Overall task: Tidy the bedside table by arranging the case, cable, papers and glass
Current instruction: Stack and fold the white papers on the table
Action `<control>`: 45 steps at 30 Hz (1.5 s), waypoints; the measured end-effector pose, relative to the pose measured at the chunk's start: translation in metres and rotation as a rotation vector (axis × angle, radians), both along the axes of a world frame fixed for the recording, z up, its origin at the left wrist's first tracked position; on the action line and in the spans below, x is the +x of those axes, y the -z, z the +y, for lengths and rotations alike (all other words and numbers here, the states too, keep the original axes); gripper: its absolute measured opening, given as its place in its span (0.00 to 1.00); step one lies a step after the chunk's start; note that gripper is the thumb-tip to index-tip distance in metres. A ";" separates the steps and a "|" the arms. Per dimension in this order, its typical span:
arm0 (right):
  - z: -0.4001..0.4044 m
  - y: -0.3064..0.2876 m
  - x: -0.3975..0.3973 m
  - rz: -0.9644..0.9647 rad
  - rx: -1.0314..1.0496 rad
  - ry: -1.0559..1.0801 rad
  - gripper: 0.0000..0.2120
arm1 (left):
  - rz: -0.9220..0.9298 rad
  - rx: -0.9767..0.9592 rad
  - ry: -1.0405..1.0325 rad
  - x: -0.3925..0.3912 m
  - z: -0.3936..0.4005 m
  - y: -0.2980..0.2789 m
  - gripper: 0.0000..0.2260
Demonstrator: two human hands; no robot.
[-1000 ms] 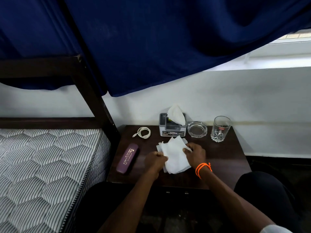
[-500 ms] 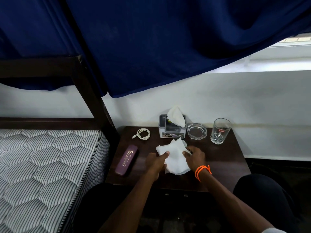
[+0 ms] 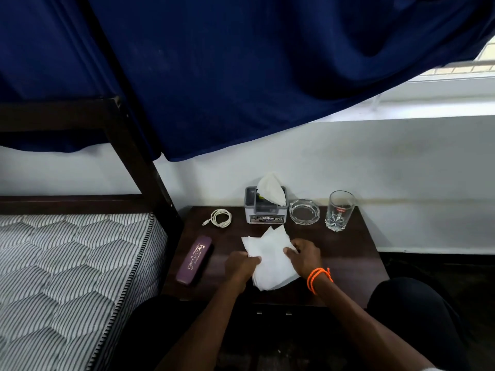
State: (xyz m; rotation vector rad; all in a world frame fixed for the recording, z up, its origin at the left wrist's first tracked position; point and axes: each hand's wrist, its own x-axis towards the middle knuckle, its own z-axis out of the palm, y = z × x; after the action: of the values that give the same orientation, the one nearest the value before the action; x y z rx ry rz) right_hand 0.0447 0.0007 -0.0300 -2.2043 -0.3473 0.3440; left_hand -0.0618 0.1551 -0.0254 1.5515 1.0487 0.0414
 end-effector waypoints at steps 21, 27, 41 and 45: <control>0.008 0.001 0.001 -0.030 0.125 0.114 0.03 | 0.023 0.159 0.079 -0.005 0.002 -0.005 0.06; -0.001 -0.011 0.013 0.030 0.241 0.233 0.11 | -0.050 0.427 0.215 -0.010 0.005 -0.037 0.07; -0.015 -0.025 0.010 0.668 0.547 0.082 0.13 | -0.083 -0.257 -0.050 -0.026 0.003 -0.033 0.05; -0.015 -0.018 0.007 0.692 0.425 0.102 0.19 | -0.060 -0.447 -0.073 -0.026 0.002 -0.035 0.06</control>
State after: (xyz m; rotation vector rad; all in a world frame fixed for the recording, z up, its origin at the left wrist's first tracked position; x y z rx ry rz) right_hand 0.0516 -0.0145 -0.0124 -1.5629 0.0722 0.8561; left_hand -0.0877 0.1567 0.0097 1.1016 0.9871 -0.0903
